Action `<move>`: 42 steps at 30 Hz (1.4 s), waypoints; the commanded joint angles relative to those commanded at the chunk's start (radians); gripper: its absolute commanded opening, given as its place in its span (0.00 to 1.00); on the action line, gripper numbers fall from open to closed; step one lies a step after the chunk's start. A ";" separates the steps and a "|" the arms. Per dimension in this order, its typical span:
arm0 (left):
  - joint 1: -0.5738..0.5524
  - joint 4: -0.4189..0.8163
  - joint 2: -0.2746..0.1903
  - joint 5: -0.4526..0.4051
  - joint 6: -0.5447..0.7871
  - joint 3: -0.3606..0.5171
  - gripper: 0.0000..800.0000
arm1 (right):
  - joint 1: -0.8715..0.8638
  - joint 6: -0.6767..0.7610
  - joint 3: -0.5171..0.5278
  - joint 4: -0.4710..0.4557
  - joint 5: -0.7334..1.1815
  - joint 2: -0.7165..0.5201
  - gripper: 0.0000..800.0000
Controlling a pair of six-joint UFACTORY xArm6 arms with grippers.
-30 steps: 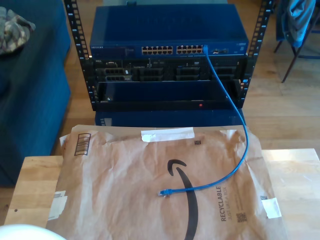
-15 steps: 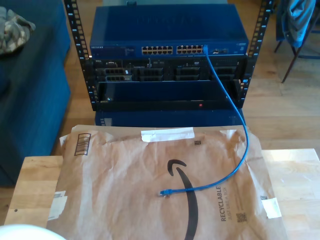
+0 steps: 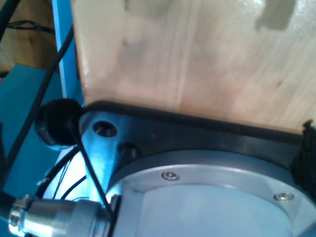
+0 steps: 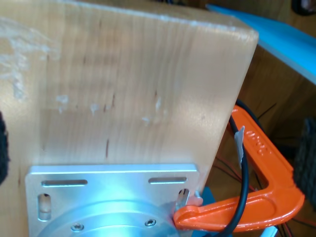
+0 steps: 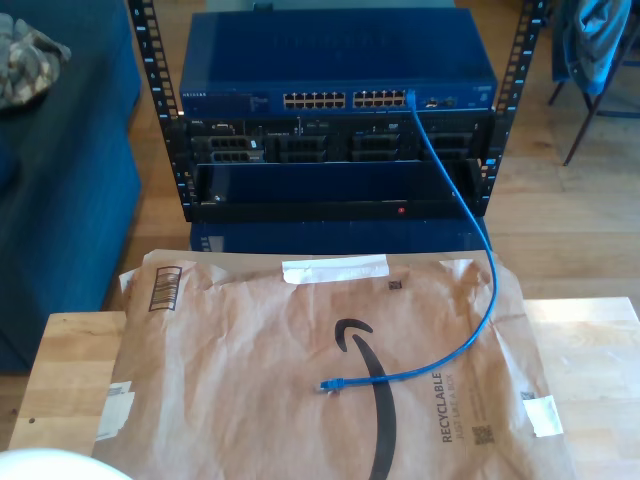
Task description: Grab the cable and plug it in
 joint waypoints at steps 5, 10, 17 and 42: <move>0.000 0.000 0.000 -0.002 0.000 0.000 1.00 | -0.029 0.000 0.041 0.000 -0.038 -0.020 1.00; 0.000 0.000 0.000 -0.002 0.000 0.000 1.00 | -0.057 0.000 0.100 0.000 -0.110 -0.018 1.00; 0.000 0.000 0.000 -0.002 0.000 0.000 1.00 | -0.081 0.000 0.121 0.008 -0.133 -0.014 1.00; 0.000 0.000 0.000 0.000 0.000 0.000 1.00 | -0.137 -0.129 0.127 0.114 -0.138 0.066 1.00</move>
